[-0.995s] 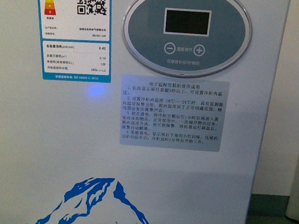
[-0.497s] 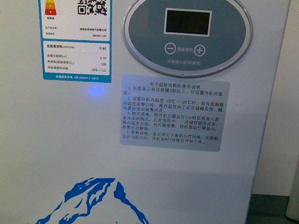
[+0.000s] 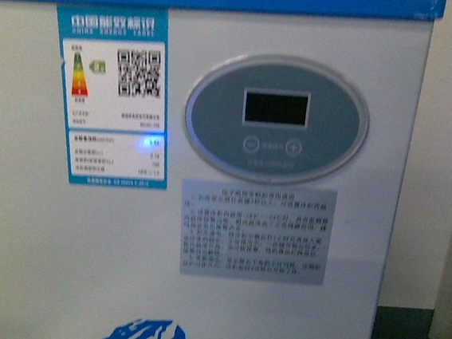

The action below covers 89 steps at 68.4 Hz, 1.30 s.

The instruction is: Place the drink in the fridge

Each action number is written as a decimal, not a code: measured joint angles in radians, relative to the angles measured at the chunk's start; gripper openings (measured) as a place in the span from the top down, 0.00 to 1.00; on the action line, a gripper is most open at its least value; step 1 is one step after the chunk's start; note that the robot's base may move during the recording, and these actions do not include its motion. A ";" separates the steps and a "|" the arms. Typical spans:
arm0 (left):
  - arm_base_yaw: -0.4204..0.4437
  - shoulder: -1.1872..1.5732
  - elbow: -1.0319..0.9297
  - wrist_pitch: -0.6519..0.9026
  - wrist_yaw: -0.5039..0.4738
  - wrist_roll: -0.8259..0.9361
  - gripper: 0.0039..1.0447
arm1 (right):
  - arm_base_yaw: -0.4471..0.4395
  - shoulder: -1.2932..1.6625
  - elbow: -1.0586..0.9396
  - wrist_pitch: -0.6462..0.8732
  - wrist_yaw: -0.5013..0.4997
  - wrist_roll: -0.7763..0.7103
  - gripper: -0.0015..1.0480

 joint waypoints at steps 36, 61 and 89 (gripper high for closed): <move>0.000 0.000 0.000 0.000 -0.001 0.000 0.08 | 0.000 0.000 0.000 0.000 0.001 0.000 0.62; 0.000 0.000 0.000 0.000 -0.001 0.000 0.08 | 0.001 0.000 0.000 0.002 0.001 0.000 0.62; 0.139 0.170 0.060 -0.031 0.384 -0.114 0.08 | 0.000 0.000 0.000 0.002 0.002 0.000 0.62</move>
